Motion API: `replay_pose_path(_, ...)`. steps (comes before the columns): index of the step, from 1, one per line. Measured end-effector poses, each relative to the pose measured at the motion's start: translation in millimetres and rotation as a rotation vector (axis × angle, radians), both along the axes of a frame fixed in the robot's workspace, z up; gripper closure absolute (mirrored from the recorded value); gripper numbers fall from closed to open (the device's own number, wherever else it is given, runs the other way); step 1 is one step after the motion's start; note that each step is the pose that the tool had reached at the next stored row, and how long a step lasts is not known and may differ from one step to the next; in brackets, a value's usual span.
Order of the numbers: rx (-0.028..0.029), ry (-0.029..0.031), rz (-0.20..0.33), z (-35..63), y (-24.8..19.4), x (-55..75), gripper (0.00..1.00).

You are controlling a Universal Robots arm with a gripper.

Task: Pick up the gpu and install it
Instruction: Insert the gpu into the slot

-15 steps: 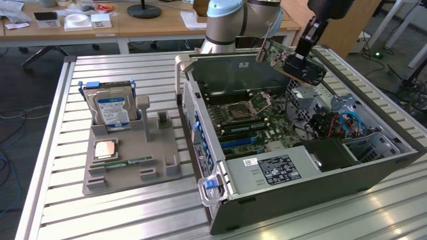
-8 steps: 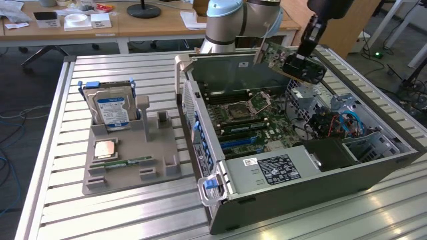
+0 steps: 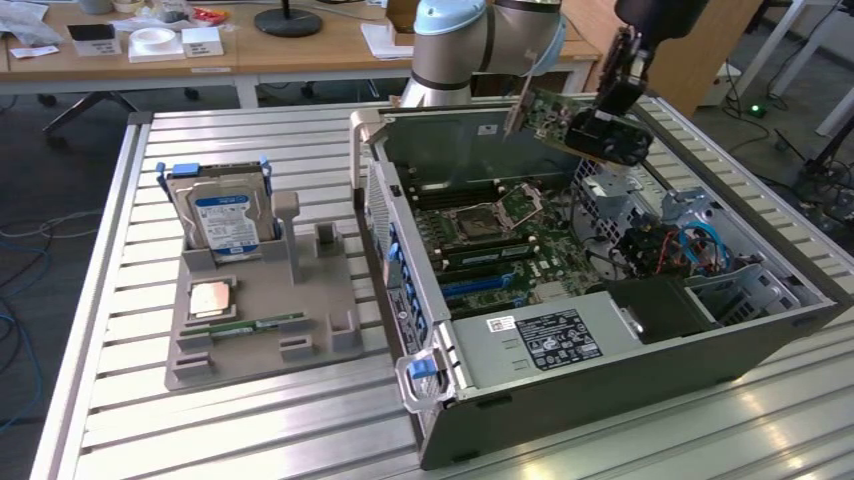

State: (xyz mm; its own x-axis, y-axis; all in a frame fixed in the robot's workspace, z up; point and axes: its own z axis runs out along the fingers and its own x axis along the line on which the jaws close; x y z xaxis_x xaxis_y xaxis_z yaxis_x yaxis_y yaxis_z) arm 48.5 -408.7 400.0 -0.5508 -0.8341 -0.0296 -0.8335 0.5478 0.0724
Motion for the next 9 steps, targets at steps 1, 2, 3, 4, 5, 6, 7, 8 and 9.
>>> replay_pose_path(1, 0.0, 0.0, 0.02, 0.0, 0.0, 0.0, 0.73)
replay_pose_path(2, 0.0, 0.0, 0.038, 0.0, 0.0, 0.0, 0.73)
replay_pose_path(3, -0.0001, 0.0, 0.056, 0.0, 0.0, 0.0, 0.73)
replay_pose_path(4, 0.0, 0.0, 0.074, 0.0, 0.0, 0.0, 0.73)
replay_pose_path(5, 0.0, 0.0, 0.091, 0.0, 0.0, 0.0, 0.73)
replay_pose_path(6, 0.0, 0.0, 0.11, 0.0, 0.0, 0.0, 0.73)
replay_pose_path(7, 0.0, 0.0, 0.129, 0.0, 0.0, 0.0, 0.73)
replay_pose_path(8, 0.0, 0.0001, 0.147, 0.0, 0.0, 0.0, 0.73)
replay_pose_path(9, 0.0, 0.0, 0.165, 0.0, 0.0, 0.0, 0.73)
